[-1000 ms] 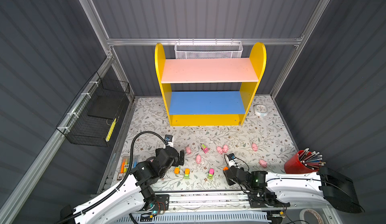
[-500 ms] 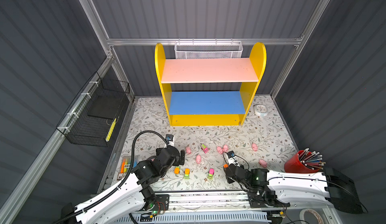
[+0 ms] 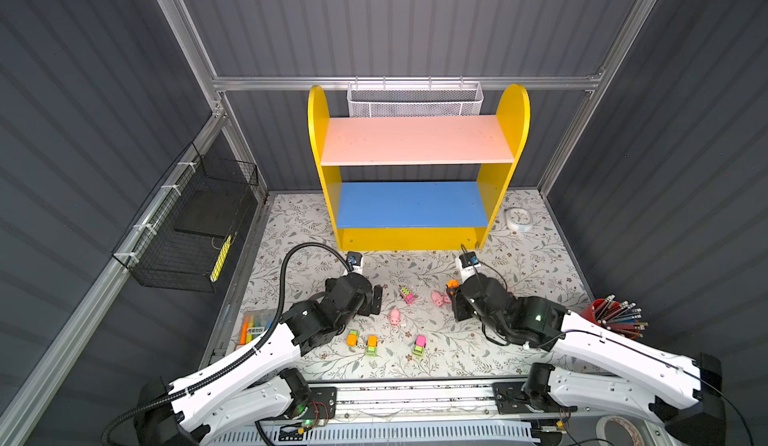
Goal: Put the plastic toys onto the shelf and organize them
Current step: 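Lift the orange toy car with the right gripper up to the pink shelf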
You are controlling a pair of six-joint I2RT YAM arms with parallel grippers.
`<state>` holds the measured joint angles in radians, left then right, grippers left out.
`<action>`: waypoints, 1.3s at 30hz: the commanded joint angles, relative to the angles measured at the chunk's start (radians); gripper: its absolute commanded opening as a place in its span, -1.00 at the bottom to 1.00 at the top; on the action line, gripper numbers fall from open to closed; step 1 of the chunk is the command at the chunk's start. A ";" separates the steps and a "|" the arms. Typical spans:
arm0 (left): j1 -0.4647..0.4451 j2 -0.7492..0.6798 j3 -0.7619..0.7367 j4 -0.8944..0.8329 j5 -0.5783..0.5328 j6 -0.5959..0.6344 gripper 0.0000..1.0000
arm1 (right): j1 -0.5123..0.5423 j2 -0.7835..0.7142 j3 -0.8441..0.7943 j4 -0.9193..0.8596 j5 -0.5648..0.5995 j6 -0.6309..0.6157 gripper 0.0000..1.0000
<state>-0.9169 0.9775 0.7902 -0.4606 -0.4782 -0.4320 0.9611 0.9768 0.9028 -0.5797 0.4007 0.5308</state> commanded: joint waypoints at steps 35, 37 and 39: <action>-0.005 0.195 0.288 0.072 0.141 0.228 1.00 | -0.557 0.829 1.623 -0.468 -0.307 -0.408 -0.40; -0.005 0.194 0.284 0.076 0.140 0.229 0.99 | -0.575 0.864 1.667 -0.488 -0.312 -0.400 -0.40; -0.004 0.191 0.284 0.077 0.140 0.233 0.99 | -0.589 0.875 1.666 -0.483 -0.319 -0.396 -0.39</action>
<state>-0.9169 1.1828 1.0527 -0.4011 -0.3321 -0.2230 0.3904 1.8320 2.5439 -0.9985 0.1047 0.1307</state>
